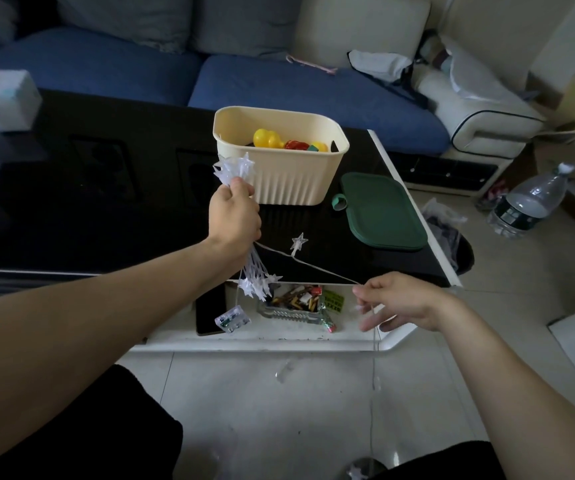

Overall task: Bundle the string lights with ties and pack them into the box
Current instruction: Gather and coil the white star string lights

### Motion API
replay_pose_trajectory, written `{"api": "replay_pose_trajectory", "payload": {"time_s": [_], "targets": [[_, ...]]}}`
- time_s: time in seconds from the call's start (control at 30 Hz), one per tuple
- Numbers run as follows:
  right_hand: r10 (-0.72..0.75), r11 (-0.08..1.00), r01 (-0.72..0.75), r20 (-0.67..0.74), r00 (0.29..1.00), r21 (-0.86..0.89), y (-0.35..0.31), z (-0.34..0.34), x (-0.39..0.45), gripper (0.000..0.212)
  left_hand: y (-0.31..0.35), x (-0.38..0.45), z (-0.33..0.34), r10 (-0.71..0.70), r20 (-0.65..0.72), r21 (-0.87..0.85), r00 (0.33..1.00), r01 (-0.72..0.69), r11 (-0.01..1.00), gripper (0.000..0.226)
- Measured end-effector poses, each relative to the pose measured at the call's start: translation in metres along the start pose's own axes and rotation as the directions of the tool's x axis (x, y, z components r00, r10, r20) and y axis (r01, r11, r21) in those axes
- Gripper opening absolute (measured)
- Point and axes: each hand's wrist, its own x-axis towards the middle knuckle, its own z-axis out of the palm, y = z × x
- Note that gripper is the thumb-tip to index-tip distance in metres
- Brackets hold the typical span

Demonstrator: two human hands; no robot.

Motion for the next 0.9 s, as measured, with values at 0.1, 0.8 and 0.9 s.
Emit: {"api": "replay_pose_trajectory", "payload": {"time_s": [0.1,0.8,0.9], "targets": [[-0.017,0.996,0.015,0.025,1.0,0.087,-0.001,-0.002,-0.01,0.03,-0.001,0.0,0.0,-0.002,0.005,-0.008,1.0,0.002,1.0,0.028],[-0.582,0.676,0.465,0.027,0.813,0.571,-0.035,0.012,-0.044,0.048,-0.011,-0.017,0.013,-0.021,0.195,0.039,0.981,0.014,0.999,0.013],[-0.631,0.647,0.534,-0.01,0.775,0.545,-0.033,0.009,-0.043,0.045,-0.013,-0.021,0.015,0.026,0.214,0.075,0.977,-0.043,0.996,0.018]]}}
